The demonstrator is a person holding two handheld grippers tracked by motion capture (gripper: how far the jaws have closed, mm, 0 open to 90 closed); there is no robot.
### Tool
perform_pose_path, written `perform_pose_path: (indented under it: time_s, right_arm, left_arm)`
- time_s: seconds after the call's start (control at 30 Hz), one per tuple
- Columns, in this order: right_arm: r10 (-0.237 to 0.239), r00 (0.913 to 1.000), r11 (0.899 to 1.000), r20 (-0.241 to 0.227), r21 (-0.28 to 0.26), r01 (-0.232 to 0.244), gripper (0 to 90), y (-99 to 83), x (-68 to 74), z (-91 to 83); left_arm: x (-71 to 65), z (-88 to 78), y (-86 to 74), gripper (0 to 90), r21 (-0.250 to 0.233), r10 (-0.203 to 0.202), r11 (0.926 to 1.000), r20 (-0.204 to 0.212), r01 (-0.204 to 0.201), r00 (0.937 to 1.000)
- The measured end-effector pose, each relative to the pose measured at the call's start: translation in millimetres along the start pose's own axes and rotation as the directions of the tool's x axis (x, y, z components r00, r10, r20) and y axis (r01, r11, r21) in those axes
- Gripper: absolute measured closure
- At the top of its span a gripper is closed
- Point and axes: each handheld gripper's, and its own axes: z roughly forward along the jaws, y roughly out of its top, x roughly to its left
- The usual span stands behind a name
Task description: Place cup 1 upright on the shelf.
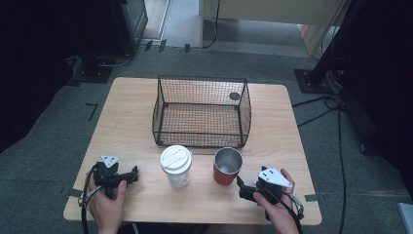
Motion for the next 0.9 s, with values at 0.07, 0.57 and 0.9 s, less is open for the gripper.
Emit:
perform_pose_path:
  time_s: [0.07, 0.57, 0.9]
  right_arm:
    - [-0.001, 1.0, 1.0, -0.001, -0.001, 0.001, 4.8, 0.2, 0.6, 0.1]
    - [-0.016, 0.9965, 1.0, -0.082, -0.007, 0.015, 4.7, 2.2, 15.4, 1.2]
    - [-0.039, 0.991, 0.999, -0.128, -0.012, 0.038, 3.3, 10.0, 27.3, 7.4]
  left_arm:
    - [0.0, 0.0, 0.0, 0.0, 0.0, 0.0, 1.0, 0.0, 0.0, 1.0]
    - [0.0, 0.0, 0.0, 0.0, 0.0, 0.0, 1.0, 0.0, 0.0, 1.0]
    - [0.0, 0.0, 0.0, 0.0, 0.0, 0.0, 1.0, 0.0, 0.0, 1.0]
